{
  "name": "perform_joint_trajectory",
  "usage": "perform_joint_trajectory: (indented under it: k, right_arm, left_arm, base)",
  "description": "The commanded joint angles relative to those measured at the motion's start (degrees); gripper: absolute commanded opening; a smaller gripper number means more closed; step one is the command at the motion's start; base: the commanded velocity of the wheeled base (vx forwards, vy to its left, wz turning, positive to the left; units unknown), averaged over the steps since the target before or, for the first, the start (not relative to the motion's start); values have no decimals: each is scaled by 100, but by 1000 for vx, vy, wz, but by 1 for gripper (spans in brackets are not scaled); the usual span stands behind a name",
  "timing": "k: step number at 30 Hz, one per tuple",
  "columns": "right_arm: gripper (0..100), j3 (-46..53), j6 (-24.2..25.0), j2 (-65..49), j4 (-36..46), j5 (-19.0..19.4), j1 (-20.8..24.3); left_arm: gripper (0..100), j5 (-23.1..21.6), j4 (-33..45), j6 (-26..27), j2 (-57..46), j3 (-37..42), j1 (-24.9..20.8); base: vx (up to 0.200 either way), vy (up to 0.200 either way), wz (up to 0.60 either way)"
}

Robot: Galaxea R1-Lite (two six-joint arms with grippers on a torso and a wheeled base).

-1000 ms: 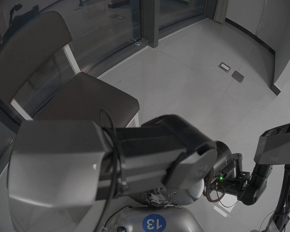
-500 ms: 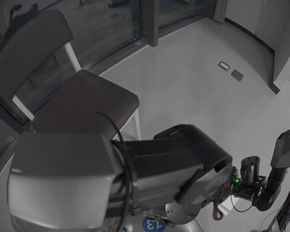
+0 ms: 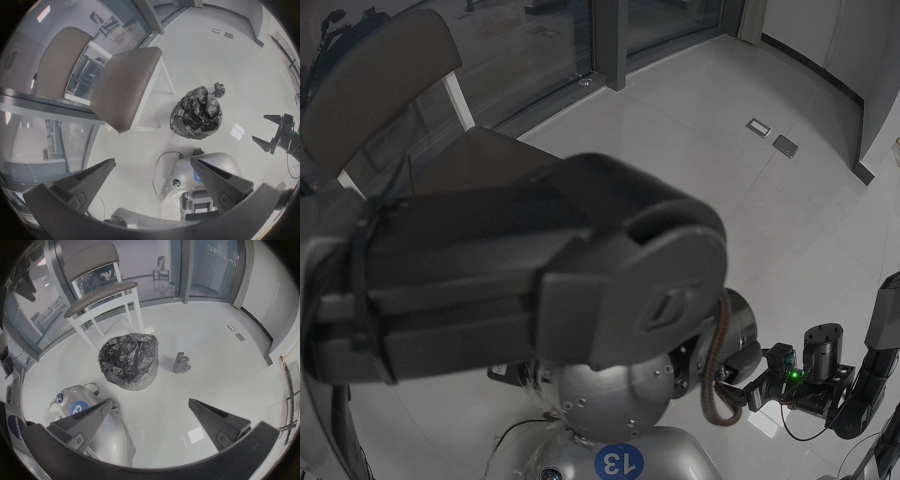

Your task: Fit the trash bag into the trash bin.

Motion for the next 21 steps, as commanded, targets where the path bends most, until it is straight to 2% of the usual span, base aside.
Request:
perform_joint_trajectory:
  k: [1, 2, 3, 5, 6, 9, 10, 11, 12, 13, 14, 15, 16, 19, 21]
  right_arm:
    - [100, 37, -4, -129, -33, 16, 10]
    - [100, 37, -4, -155, -121, 43, 10]
    - [100, 37, -4, -155, -121, 43, 18]
    - [100, 37, 5, -173, -305, 52, 133]
    - [100, 37, 5, -173, -323, 52, 150]
    - [100, 46, 5, -225, -393, 43, 221]
    - [100, 46, 5, -225, -393, 43, 221]
    - [100, 46, 5, -278, -393, 43, 221]
    - [100, 54, -4, -296, -393, 43, 203]
    - [100, 46, -4, -313, -384, 43, 203]
    - [100, 54, -4, -313, -384, 43, 203]
    - [100, 54, -13, -331, -384, 52, 203]
    - [100, 54, -48, -349, -376, 52, 203]
    - [100, 63, -66, -366, -384, 60, 212]
    - [100, 63, -66, -366, -384, 69, 221]
  left_arm:
    - [100, 391, -25, 885, -585, 1, 272]
    - [100, 461, -121, 1694, -761, 1, 518]
    - [100, 461, -139, 1773, -778, 1, 544]
    - [100, 452, -622, 3100, -849, 1, 957]
    - [100, 444, -684, 3232, -849, 1, 993]
    - [100, 400, -1457, 5245, -743, 1, 1529]
    - [100, 400, -1457, 5245, -743, 1, 1529]
    - [100, 373, -1888, 6326, -620, 1, 1819]
    - [100, 250, -2239, 6915, -532, 1, 1951]
    - [100, 83, -2486, 7231, -471, 1, 2012]
    - [100, 48, -2538, 7292, -462, 1, 2021]
    - [100, -699, -3145, 8004, -260, 1, 2232]
    - [100, -1182, -3382, 8330, -137, 1, 2416]
    - [100, -2316, -3646, 9165, 145, 1, 2847]
    - [100, -2791, -3558, 9428, 320, 1, 2988]
  base:
    - [0, 0, 0]
    - [0, 0, 0]
    - [0, 0, 0]
    - [0, 0, 0]
    - [0, 0, 0]
    - [0, 0, 0]
    - [0, 0, 0]
    - [0, 0, 0]
    - [0, 0, 0]
    - [0, 0, 0]
    - [0, 0, 0]
    - [0, 0, 0]
    - [0, 0, 0]
    - [0, 0, 0]
    - [0, 0, 0]
